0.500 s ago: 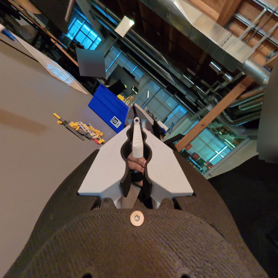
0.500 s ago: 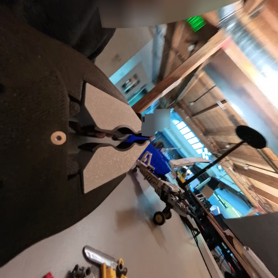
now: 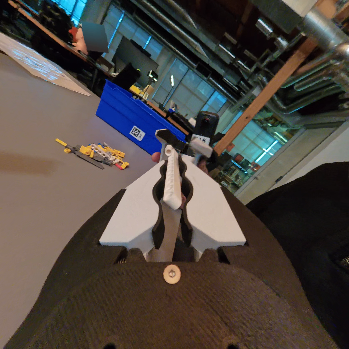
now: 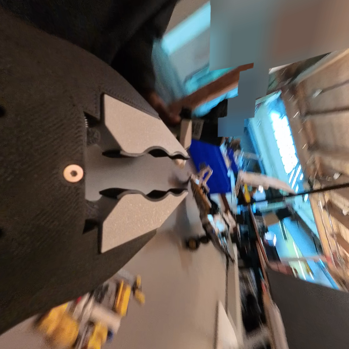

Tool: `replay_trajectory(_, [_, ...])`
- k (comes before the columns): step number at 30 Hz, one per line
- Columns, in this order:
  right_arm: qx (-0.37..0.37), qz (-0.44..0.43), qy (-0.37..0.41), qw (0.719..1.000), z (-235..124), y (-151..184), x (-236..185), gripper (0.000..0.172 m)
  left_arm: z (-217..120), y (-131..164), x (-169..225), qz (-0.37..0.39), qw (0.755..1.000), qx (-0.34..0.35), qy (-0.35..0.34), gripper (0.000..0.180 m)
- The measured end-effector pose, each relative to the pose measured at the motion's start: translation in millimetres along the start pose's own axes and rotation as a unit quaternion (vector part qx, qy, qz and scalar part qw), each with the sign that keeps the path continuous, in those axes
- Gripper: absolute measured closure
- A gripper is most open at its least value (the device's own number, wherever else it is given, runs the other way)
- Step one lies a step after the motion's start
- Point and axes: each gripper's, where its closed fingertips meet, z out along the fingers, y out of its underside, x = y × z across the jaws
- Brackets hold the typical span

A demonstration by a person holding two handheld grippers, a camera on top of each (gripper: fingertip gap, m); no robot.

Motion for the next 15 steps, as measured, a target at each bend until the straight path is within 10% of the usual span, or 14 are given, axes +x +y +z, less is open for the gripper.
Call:
replay_trajectory(8, [0.043, -0.389, 0.327, 0.86, -40, -45, 16, 0.172, 14, -3, 7, 0.058, 0.998, -0.021, 0.022, 0.179])
replay_trajectory(15, [0.002, -0.215, 0.264, 0.94, -28, -19, 14, 0.171, 19, -15, 6, 0.108, 0.994, -0.005, 0.017, 0.179])
